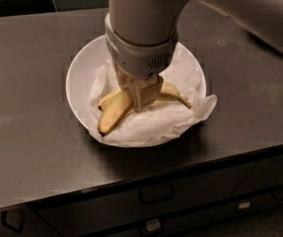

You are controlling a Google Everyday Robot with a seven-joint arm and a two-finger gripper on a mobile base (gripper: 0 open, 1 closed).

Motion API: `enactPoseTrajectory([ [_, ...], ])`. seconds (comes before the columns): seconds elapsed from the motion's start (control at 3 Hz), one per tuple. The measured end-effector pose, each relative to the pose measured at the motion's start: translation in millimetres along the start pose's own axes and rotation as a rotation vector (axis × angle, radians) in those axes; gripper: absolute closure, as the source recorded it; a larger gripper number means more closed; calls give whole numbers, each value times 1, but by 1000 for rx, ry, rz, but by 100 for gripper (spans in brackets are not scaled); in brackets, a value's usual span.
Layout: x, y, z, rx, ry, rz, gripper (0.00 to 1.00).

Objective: Pick banana from white bowl

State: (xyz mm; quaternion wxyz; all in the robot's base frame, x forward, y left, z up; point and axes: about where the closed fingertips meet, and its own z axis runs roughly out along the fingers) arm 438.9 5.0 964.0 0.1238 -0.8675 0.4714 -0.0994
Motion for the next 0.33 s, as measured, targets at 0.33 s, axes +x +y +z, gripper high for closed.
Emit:
enactPoseTrajectory([
  [0.33,-1,0,-5,12,4,-2,100],
])
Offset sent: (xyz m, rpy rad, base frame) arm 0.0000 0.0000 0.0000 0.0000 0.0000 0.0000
